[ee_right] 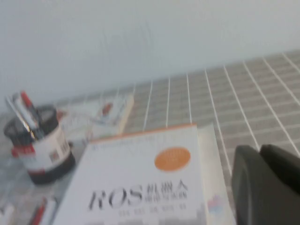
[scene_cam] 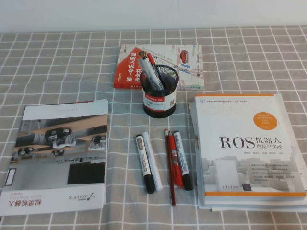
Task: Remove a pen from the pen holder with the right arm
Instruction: 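Take a marker out of the pen holder and lay it on the table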
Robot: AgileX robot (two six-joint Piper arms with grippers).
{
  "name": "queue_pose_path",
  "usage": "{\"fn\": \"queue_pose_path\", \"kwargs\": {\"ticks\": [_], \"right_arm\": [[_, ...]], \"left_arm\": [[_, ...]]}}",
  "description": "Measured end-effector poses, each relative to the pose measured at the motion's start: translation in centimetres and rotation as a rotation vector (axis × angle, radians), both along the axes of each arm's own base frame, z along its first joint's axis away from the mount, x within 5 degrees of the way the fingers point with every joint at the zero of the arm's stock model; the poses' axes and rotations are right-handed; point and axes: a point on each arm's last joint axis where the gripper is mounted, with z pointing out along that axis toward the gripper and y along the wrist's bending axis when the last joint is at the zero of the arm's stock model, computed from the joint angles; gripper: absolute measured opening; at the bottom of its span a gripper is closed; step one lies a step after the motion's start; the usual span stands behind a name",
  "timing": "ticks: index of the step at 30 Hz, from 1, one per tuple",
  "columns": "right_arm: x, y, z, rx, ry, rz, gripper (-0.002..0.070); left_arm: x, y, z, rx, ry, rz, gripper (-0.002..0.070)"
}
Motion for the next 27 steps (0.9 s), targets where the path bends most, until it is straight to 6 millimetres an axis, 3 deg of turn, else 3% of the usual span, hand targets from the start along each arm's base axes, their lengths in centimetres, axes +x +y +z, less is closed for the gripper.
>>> {"fn": "queue_pose_path", "kwargs": {"ticks": [8,27], "right_arm": [[0.0,-0.5,1.2,0.210,-0.108,-0.046,-0.0012],[0.0,0.2,0.0,0.232,0.040,0.022,-0.0013]], "left_arm": [[0.0,0.0,0.0,0.000,0.000,0.000,-0.0003],[0.0,0.0,0.0,0.000,0.000,0.000,-0.0003]]}}
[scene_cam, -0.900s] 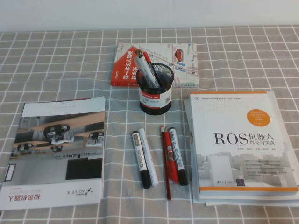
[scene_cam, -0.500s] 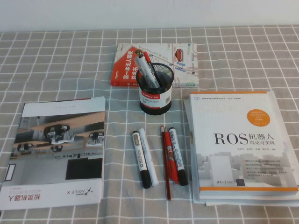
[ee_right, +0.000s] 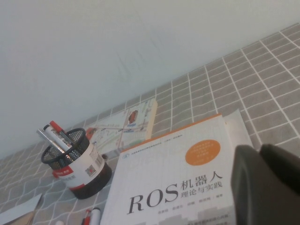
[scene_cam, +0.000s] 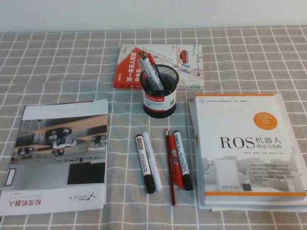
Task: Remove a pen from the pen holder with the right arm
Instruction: 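Take a marker out of the pen holder and lay it on the table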
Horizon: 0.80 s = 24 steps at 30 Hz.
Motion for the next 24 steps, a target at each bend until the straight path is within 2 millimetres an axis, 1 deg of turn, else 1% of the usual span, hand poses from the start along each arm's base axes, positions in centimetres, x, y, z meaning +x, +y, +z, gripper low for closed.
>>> {"fn": "queue_pose_path", "kwargs": {"ticks": [12,16,18,21,24], "right_arm": [[0.0,0.1,-0.2,-0.006,0.017,0.011,-0.0012],[0.0,0.3,-0.5,-0.012,0.064,0.035,-0.0012],[0.2,0.4,-0.4,-0.012,0.098,0.047,-0.0012],[0.5,0.8,0.9,-0.015,0.157,0.084,-0.0012],[1.0,1.4,3.1,-0.049,0.242,0.143,-0.0012]], "left_arm": [[0.0,0.0,0.0,0.000,0.000,0.000,-0.0003],[0.0,0.0,0.0,0.000,0.000,0.000,-0.0003],[0.0,0.0,0.0,0.000,0.000,0.000,-0.0003],[0.0,0.0,0.0,0.000,0.000,0.000,-0.0003],[0.0,0.0,0.0,0.000,0.000,0.000,-0.0003]]}}
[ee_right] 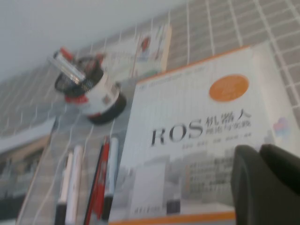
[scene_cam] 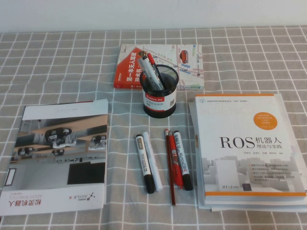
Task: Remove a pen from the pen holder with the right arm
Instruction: 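Take a marker out of the pen holder and lay it on the table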
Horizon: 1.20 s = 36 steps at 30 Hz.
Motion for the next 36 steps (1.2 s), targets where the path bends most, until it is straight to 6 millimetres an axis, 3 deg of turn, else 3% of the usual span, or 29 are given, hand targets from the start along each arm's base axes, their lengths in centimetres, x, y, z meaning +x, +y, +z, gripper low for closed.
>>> {"fn": "queue_pose_path", "kwargs": {"ticks": [8,20,25,36], "right_arm": [[3.6,1.1,3.8,-0.155,0.316,0.145,-0.0012],[10.3,2.5,5.1,-0.292,0.427,0.257,-0.0012],[13.3,6.1,5.0,-0.348,0.401,0.381,-0.0013],[20.1,17.5,4.4,-0.479,0.336,0.639,-0.0012]], "left_arm": [[0.0,0.0,0.0,0.000,0.000,0.000,-0.0003],[0.0,0.0,0.0,0.000,0.000,0.000,-0.0003],[0.0,0.0,0.0,0.000,0.000,0.000,-0.0003],[0.0,0.0,0.0,0.000,0.000,0.000,-0.0003]]}}
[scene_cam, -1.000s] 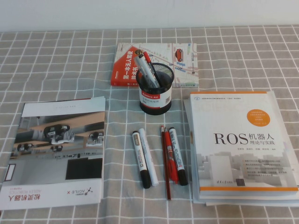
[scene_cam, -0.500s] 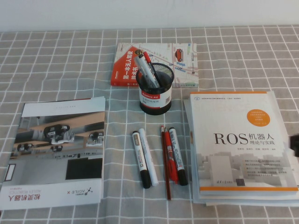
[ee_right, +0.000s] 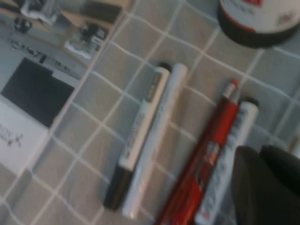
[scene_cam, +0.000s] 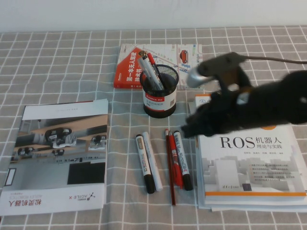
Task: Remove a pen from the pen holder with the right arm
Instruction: 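Take a marker out of the pen holder and lay it on the table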
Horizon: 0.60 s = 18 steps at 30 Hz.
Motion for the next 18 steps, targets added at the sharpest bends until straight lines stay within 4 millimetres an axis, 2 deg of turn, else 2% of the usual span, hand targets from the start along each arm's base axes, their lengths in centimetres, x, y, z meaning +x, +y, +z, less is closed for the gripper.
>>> {"fn": "queue_pose_path", "kwargs": {"ticks": [4,10,13,18], "right_arm": [[2.5,2.0,0.1,0.005,-0.025,0.009,-0.0012],[4.9,3.4,0.4,-0.009,-0.099,0.035,0.0011],[5.9,3.9,0.7,-0.011,-0.170,0.053,0.0062],[7.4,4.5,0.6,-0.003,-0.312,0.046,0.0225]], "left_arm": [[0.0,0.0,0.0,0.000,0.000,0.000,-0.0003],[0.0,0.0,0.0,0.000,0.000,0.000,-0.0003],[0.0,0.0,0.0,0.000,0.000,0.000,-0.0003],[0.0,0.0,0.0,0.000,0.000,0.000,-0.0003]]}}
